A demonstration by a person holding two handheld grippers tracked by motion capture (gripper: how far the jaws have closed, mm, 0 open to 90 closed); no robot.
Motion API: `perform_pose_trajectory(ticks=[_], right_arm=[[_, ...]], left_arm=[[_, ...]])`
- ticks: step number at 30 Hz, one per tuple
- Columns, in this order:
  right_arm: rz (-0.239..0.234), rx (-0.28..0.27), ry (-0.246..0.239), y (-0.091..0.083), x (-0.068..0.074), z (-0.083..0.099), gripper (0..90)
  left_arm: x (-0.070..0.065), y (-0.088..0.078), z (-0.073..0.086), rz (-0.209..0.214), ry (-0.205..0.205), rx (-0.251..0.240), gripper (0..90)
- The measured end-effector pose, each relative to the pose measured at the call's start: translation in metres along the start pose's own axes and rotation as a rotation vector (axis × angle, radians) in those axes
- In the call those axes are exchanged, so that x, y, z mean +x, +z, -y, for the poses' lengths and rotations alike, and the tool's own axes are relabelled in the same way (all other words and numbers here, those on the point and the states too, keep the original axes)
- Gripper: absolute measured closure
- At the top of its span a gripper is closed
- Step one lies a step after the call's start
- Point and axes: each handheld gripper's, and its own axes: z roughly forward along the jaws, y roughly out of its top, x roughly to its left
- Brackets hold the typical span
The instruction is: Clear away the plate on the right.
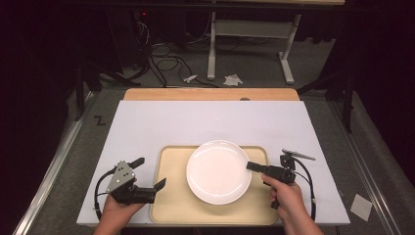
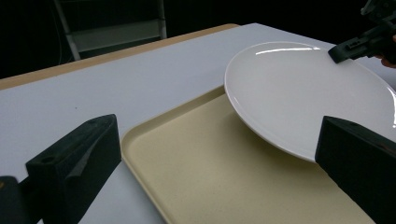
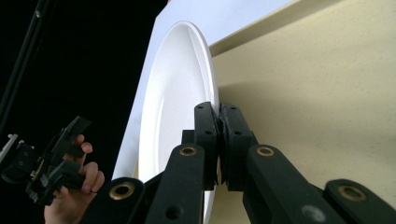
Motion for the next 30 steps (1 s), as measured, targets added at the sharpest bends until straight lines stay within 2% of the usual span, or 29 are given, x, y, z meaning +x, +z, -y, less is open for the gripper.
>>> perform_pose_trajectory(ticks=[13, 18, 25, 30], right_arm=[[0.016, 0.054, -0.032, 0.013, 0.003, 0.005, 88.7], [0.028, 0.057, -0.034, 0.014, 0.004, 0.006, 88.5], [0.060, 0.054, -0.065, 0.014, 0.005, 0.006, 88.5], [0.064, 0.057, -0.076, 0.015, 0.006, 0.006, 88.4]], left_arm=[[0.001, -0.001, 0.000, -0.005, 0.005, 0.005, 1.1], [0.000, -0.001, 0.000, -0.004, 0.007, 0.002, 1.1], [0.000, -0.001, 0.000, -0.002, 0.008, 0.006, 1.1], [0.000, -0.001, 0.000, -0.002, 0.012, 0.009, 1.1]])
